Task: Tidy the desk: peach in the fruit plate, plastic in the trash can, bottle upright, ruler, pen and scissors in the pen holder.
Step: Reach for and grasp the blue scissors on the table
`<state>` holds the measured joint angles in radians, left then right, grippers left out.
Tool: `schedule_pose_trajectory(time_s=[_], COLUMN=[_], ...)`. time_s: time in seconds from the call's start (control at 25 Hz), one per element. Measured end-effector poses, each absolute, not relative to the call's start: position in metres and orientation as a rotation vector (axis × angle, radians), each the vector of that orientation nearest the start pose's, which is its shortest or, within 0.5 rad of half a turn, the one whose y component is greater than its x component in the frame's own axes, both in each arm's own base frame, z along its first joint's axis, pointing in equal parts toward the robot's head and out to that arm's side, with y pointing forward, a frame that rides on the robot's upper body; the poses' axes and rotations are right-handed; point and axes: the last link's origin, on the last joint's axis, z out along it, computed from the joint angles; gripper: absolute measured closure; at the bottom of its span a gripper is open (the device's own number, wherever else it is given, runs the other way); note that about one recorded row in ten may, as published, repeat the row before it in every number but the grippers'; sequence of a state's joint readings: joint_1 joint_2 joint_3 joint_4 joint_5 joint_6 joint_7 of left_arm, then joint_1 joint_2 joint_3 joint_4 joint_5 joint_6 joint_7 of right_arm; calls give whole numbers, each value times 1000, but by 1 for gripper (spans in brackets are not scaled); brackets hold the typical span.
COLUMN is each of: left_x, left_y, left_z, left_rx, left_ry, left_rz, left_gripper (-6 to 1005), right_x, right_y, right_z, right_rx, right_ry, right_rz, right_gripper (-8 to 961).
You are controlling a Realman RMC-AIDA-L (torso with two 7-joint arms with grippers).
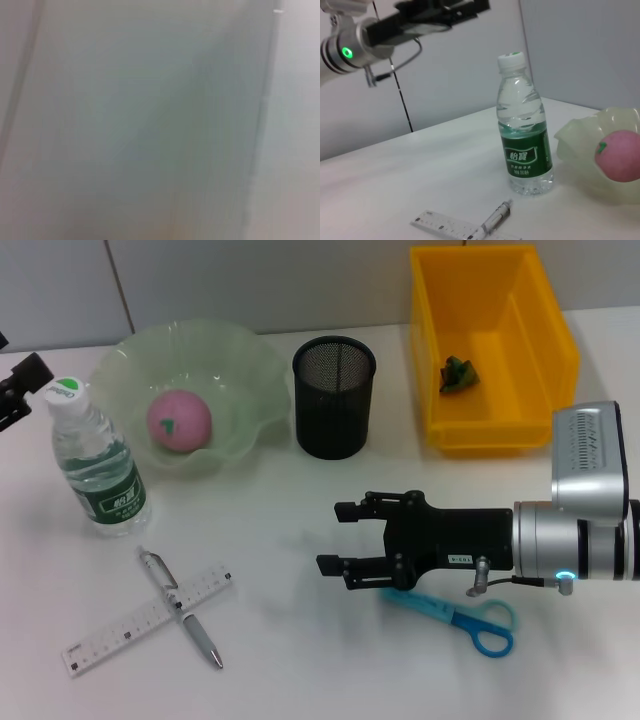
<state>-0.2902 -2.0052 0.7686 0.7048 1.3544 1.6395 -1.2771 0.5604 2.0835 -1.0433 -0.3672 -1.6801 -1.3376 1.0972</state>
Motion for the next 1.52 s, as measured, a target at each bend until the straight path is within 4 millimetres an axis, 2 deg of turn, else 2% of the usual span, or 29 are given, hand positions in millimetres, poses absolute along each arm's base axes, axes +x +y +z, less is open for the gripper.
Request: schedule_pose_trajectory(time_s=[0.2,0.24,0.36,0.52,0.56,0.6,0.76,0.92,1.16,1.28,1.36,1.52], left_x=[-270,-262,-257,-250,-250,-249,-248,-255,-261,-264,-264,-264], left_y=[295,294,293,293,293,292,288,285,283,284,285,285], left_z=[94,92,87,63,63,53,35,17,4,0,0,-1], left_rx=[-2391,-2492,-2586,-2789,-2789,-2841,-2930,-2978,-2990,-2981,-2980,-2976], left_ry=[-439,-432,-439,-480,-480,-473,-427,-358,-268,-283,-284,-285], left_rz=[-1146,-1103,-1060,-918,-918,-874,-780,-638,-577,-563,-565,-569], left_gripper=[198,198,198,198,198,198,198,198,198,198,198,198], right_x=[254,254,254,253,253,253,251,247,230,213,204,180], right_y=[319,319,321,323,323,323,325,326,329,329,329,336], right_z=[-70,-70,-68,-66,-65,-65,-61,-53,-27,-8,2,15], right_rx=[-2772,-2770,-2762,-2755,-2753,-2751,-2761,-2823,-2941,-2993,-3015,-3036], right_ry=[531,537,573,608,614,623,669,723,791,812,841,883], right_rz=[712,715,723,729,730,731,729,681,467,320,212,-115], right_gripper=[194,194,195,195,195,195,195,195,195,195,195,195])
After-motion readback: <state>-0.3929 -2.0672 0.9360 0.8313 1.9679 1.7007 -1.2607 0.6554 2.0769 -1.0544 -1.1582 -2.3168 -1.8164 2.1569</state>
